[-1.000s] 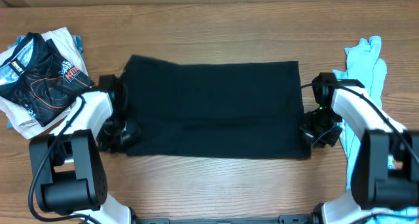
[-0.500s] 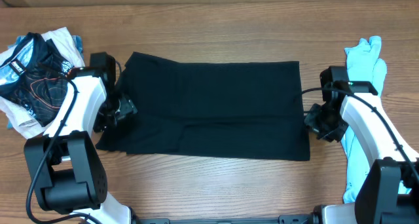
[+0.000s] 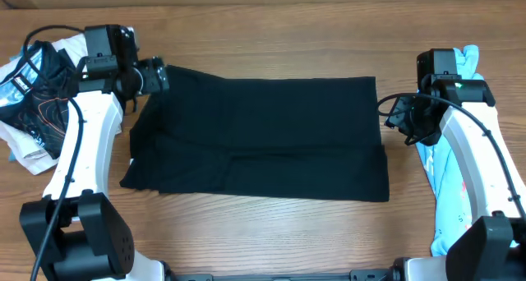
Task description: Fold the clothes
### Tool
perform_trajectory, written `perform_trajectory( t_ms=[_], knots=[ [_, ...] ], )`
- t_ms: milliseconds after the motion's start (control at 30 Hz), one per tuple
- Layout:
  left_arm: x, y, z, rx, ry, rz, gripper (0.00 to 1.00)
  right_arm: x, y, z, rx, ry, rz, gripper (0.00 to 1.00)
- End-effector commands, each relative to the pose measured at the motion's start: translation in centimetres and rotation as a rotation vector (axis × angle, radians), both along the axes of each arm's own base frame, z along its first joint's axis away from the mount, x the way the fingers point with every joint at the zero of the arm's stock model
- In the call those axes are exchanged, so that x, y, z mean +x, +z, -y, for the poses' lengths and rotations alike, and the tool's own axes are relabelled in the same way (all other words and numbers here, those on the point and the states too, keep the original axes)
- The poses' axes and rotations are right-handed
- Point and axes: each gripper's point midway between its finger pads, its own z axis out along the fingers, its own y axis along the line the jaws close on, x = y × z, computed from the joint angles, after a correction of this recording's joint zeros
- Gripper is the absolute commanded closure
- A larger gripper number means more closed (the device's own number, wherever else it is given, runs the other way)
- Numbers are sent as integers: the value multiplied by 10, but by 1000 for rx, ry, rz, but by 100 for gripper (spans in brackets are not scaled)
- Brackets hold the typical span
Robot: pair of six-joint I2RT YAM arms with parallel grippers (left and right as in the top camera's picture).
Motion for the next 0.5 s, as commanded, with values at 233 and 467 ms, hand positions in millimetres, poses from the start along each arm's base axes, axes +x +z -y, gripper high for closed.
perform_trajectory(
  t_ms=[233, 467],
  knots=[
    [84, -35, 16, -54, -151, 213, 26, -5, 10, -3, 19, 13, 1, 43],
    [105, -84, 19, -134, -112, 211, 31, -6, 10, -5, 30, 15, -2, 43]
  ],
)
